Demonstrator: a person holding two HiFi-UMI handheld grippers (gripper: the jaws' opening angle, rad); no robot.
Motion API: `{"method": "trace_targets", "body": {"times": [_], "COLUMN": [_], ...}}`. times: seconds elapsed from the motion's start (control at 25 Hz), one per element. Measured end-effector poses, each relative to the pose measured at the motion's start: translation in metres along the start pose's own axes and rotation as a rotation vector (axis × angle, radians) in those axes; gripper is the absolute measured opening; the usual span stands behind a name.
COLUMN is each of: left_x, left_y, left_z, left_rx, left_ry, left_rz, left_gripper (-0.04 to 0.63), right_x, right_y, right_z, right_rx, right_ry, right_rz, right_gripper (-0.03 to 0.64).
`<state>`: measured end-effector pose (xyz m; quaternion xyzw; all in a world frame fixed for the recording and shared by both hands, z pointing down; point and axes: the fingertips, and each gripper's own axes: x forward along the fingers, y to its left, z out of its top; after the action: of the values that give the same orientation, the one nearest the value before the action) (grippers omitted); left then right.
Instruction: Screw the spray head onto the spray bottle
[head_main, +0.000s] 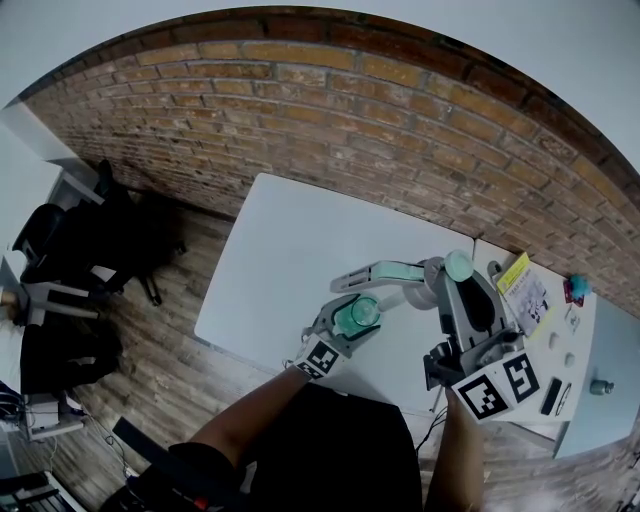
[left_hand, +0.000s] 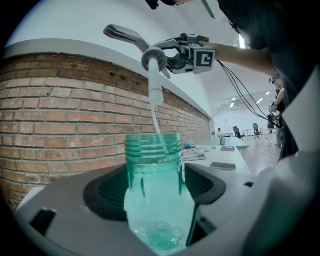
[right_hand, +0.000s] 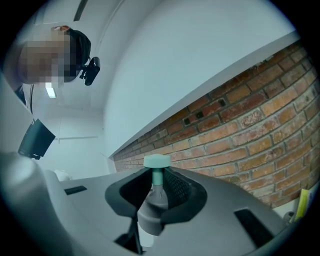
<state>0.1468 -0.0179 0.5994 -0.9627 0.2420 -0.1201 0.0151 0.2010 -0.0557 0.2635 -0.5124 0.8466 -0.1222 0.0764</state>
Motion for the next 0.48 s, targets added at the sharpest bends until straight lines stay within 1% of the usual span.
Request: {"method": "trace_targets", "body": {"times": [0.12,0.32,0.48], "left_x": [0.000,0.000,0.000], "left_y": [-0.001,0.002,0.001], "left_z": [-0.001,0.016,0.010], "left_rx": [-0.003,0.029,0.017], "left_ry": [0.004,-0.016,-0.009], "left_rz": [-0.002,-0.008,0.000], "left_gripper": [0.330,0.330,0.331], "right_x": [-0.001,-0.001,0.001], "right_y": [-0.009,-0.018,-0.023], "right_z": [-0.010,-0.023,-0.035], "right_rx": [0.017,0.032,0.051], "right_ry": [0.015,0.039,0.054], "right_rz": [-0.013,-0.023,-0.032], "right_gripper": [0.071,0.071,0.071]}}
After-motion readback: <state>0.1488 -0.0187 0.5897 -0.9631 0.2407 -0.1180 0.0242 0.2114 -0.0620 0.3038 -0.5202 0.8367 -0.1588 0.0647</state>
